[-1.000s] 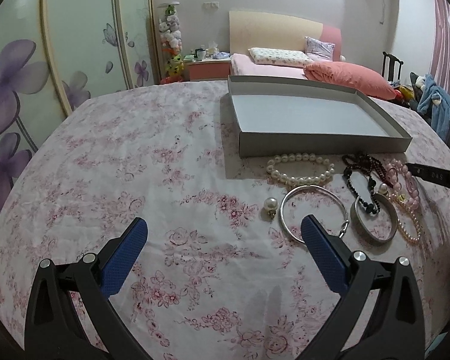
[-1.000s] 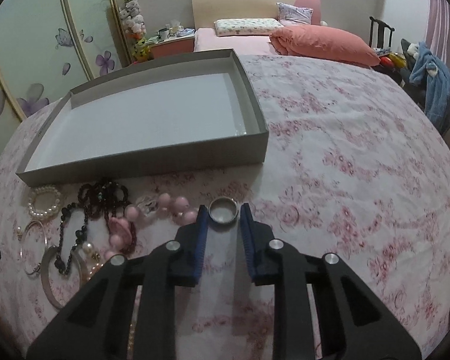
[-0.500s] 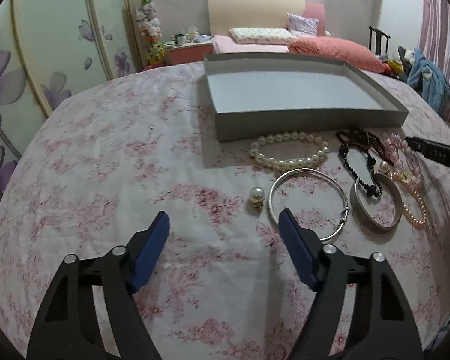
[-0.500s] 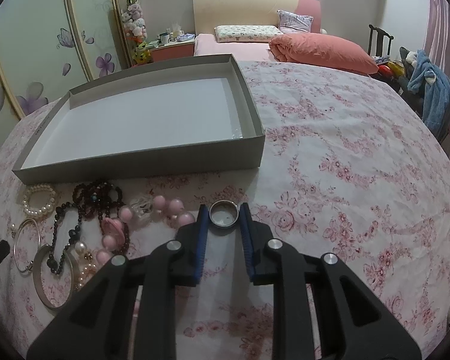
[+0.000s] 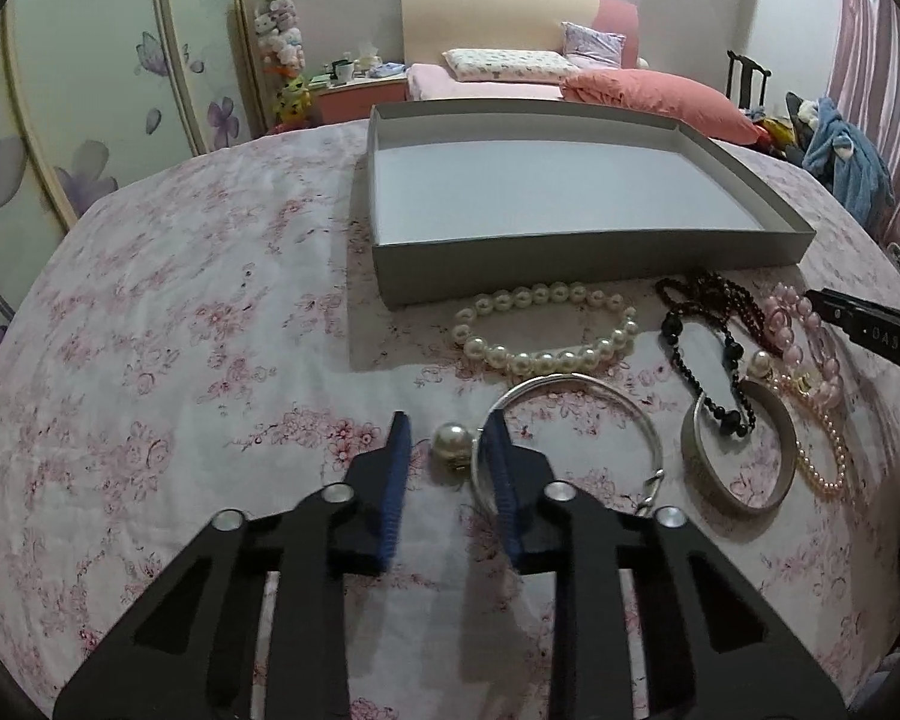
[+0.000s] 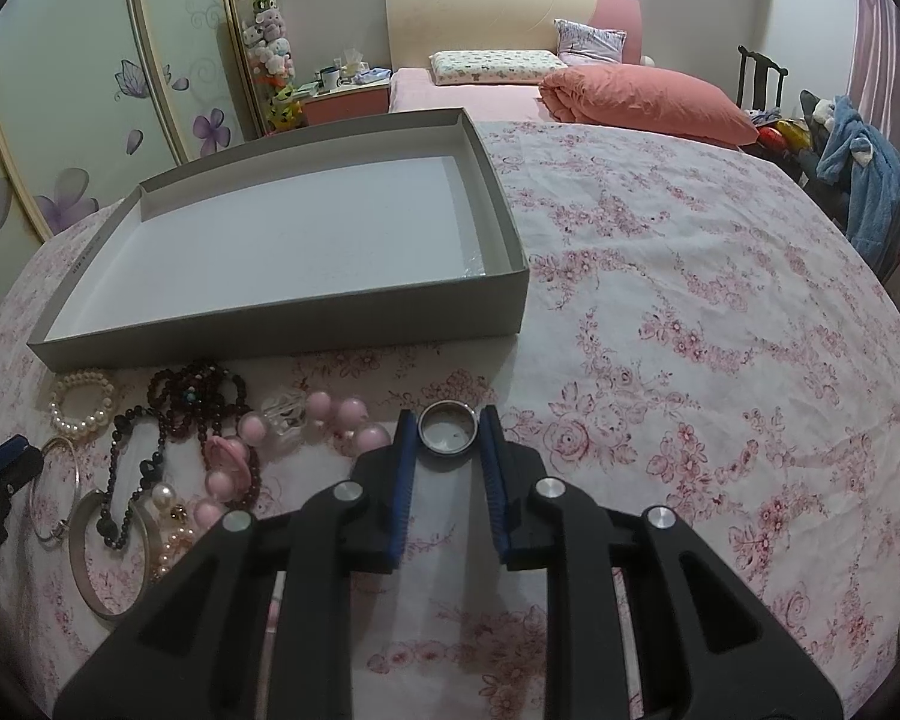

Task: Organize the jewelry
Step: 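Grasp the small silver ring with the right tool while the left tool grasps the pearl stud earring, then carry the ring with the right tool into the gray tray while the left tool drops the earring there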

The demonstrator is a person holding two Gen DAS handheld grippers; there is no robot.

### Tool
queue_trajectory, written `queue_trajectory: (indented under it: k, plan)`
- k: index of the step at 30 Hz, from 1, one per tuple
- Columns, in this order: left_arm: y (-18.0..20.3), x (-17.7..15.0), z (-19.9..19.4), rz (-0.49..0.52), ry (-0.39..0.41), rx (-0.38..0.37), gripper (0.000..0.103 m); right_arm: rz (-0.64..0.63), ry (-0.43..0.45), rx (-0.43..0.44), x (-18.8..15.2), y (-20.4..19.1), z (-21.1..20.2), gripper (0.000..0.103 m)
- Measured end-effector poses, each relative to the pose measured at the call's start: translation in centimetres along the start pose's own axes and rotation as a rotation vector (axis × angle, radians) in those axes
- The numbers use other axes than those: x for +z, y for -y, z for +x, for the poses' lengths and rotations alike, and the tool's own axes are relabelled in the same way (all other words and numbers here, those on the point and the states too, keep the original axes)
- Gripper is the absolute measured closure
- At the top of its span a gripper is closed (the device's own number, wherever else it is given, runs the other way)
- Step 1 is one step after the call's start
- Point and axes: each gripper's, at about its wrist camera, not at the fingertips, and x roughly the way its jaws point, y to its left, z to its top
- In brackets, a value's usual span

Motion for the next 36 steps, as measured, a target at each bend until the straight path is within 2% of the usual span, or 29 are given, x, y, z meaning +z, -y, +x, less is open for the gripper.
queue_trajectory:
  k: [2, 10, 12, 18, 36]
  plan:
    - [-0.2, 0.0, 0.0, -0.008, 0.000, 0.002, 0.083, 0.000, 0.000, 0.000, 0.0, 0.0, 0.0, 0.081]
    - [-0.1, 0.0, 0.0, -0.005, 0.000, 0.008, 0.083, -0.003, 0.000, -0.002, 0.0, -0.1, 0.0, 0.081]
    - [0.0, 0.0, 0.0, -0.009, 0.002, 0.002, 0.089, 0.002, 0.001, 0.002, 0.0, 0.0, 0.0, 0.081]
    - [-0.5, 0.0, -0.4, -0.038, 0.017, -0.011, 0.089, 0.016, 0.005, 0.017, -0.1, 0.0, -0.2, 0.082]
    - [0.4, 0.2, -1.8, -0.019, 0.067, -0.010, 0.089, 0.010, 0.053, 0.042, -1.3, -0.3, -2.8, 0.082]
